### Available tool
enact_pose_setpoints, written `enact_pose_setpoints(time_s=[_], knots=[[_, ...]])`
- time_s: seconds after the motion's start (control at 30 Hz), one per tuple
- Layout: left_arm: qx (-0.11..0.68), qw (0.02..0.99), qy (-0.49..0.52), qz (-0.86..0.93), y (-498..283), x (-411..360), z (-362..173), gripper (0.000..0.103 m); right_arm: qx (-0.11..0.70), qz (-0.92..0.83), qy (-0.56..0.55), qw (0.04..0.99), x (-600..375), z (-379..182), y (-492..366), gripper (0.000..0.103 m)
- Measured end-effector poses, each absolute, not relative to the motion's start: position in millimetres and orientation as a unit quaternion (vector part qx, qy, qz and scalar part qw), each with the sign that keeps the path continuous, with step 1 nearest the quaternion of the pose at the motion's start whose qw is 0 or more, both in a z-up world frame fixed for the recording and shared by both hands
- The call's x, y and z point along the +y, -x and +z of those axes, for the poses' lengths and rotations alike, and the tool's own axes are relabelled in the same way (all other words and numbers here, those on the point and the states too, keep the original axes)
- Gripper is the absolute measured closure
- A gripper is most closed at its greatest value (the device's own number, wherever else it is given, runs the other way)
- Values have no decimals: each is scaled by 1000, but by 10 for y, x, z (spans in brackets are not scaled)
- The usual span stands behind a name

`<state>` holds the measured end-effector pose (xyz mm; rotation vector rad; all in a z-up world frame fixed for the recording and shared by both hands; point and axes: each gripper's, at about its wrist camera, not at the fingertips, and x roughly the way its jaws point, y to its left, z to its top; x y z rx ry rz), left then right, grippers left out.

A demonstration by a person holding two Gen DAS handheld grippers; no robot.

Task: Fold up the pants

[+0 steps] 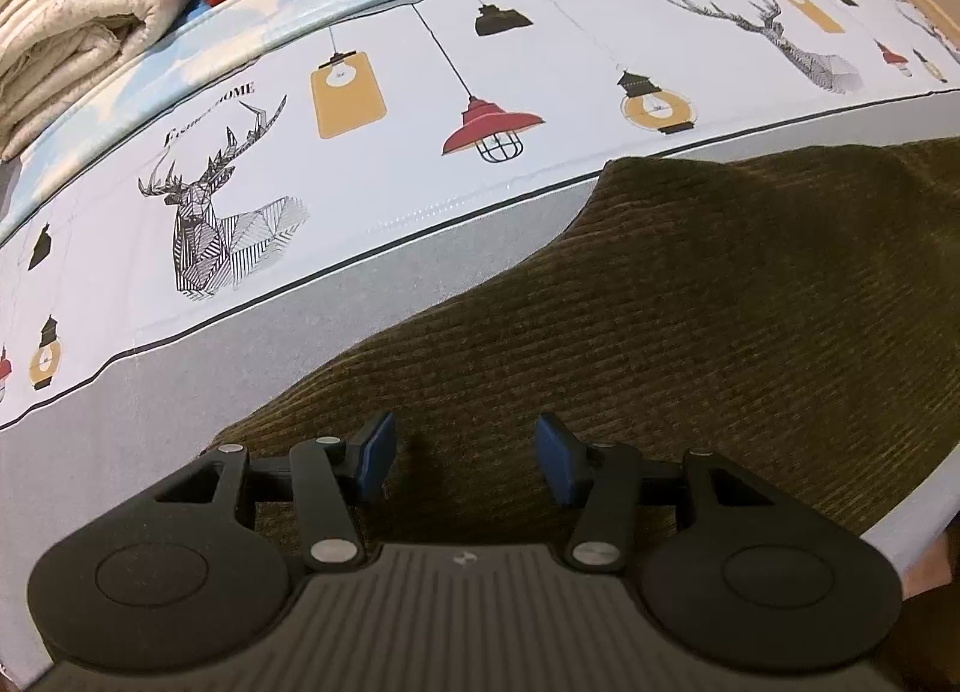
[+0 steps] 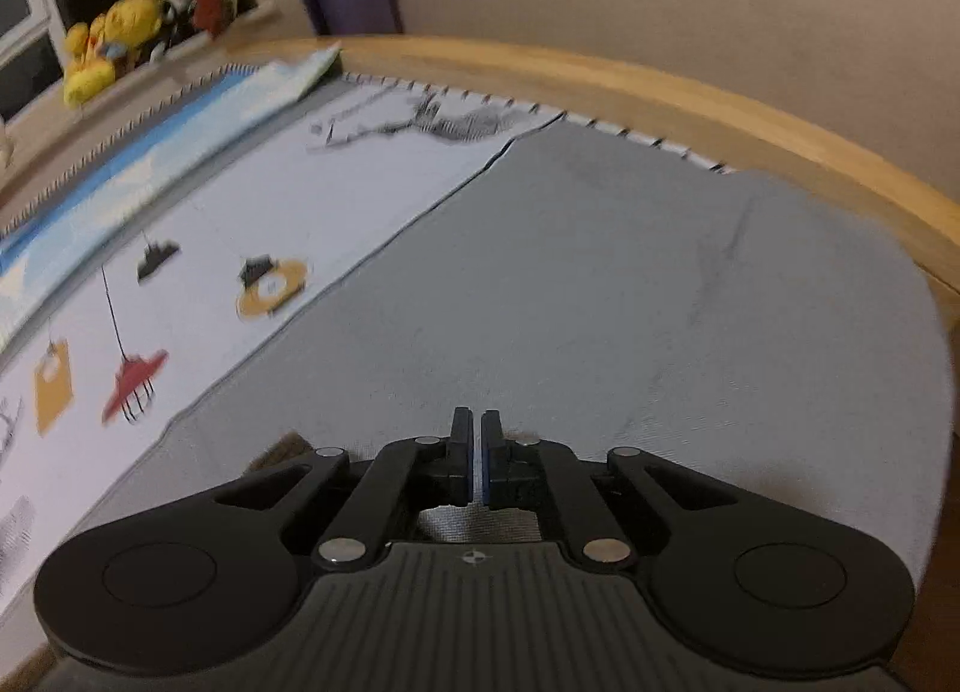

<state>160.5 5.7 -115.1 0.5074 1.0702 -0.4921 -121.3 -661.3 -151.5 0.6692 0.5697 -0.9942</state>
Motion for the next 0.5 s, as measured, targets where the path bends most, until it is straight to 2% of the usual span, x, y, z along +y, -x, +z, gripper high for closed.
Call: enact_pose_setpoints(time_s=[0.03, 0.1, 0.17, 0.33, 0.5], knots=[[498, 802, -235, -230, -1604, 61, -1142, 46, 254, -454, -321, 791, -6604, -1475, 1260, 98], [495, 805, -230, -232, -1589, 57, -1112, 46, 244, -429, -338, 802, -6527, -1380, 1363, 78], [491, 808, -223, -237, -1561, 57, -1068, 46, 249, -408, -340, 810, -6405, -1303, 1450, 68], [479, 811, -216, -257, -1422, 36, -971, 46, 304, -337, -326, 829, -6043, -1250, 1670, 63], [470, 811, -217, -272, -1259, 87, -918, 46, 436, -359, -260, 783, -5798, -1626, 1926, 66]])
